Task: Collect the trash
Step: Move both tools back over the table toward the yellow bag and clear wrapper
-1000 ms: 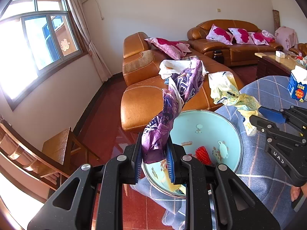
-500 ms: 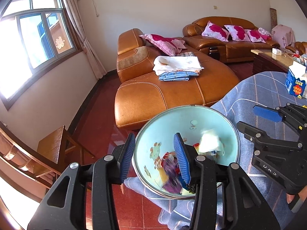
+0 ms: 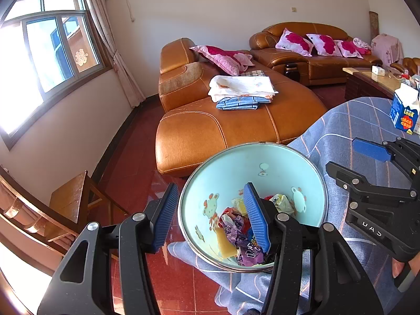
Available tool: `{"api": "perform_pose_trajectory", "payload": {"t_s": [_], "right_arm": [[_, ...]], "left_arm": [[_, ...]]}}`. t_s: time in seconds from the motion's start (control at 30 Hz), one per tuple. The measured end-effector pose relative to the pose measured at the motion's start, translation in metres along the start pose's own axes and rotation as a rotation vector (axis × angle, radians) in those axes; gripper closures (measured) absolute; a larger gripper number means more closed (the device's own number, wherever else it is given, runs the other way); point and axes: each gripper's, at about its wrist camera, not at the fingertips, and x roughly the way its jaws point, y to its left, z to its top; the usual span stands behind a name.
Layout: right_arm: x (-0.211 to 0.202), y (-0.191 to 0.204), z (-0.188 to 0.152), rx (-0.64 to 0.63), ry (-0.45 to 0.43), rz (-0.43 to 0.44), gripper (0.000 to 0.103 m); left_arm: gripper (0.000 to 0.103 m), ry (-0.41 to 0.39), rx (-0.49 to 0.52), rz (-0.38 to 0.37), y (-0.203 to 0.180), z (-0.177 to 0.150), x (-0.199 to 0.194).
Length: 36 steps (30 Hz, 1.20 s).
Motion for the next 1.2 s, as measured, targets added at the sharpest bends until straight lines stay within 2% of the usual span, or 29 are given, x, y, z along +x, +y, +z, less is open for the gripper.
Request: {"api": "perform_pose_trajectory", "payload": {"t_s": [0.2,0.37,0.47,0.6,1.2], "right_arm": [[-0.003,-0.002,-0.001,0.010,-0.010,-0.019,0.049],[-0.011,-0.012,-0.006,0.040,0.000,-0.071,0.049],[-0.018,-0.023,-0.009,0.076,0.003,-0.086,0.049],[-0.032,-0.035,-0.014,0.103,-0.006,-0.116,0.045],[-0.096,-0.102,-0.059,0.231,-0.010,-0.267,0.043]], "left_arm": [[0.048,-0.002,0.011,-0.012,-0.004,0.000,-0.002],[0.047,-0.006,0.031,-0.032,-0.016,0.000,-0.004],[0.040,-0.011,0.043,-0.045,-0.023,0.000,-0.007],[0.039,-0.020,0.065,-0.067,-0.034,0.000,-0.013],[0.037,-0.084,0.197,-0.189,-0.111,0.001,-0.045]]}}
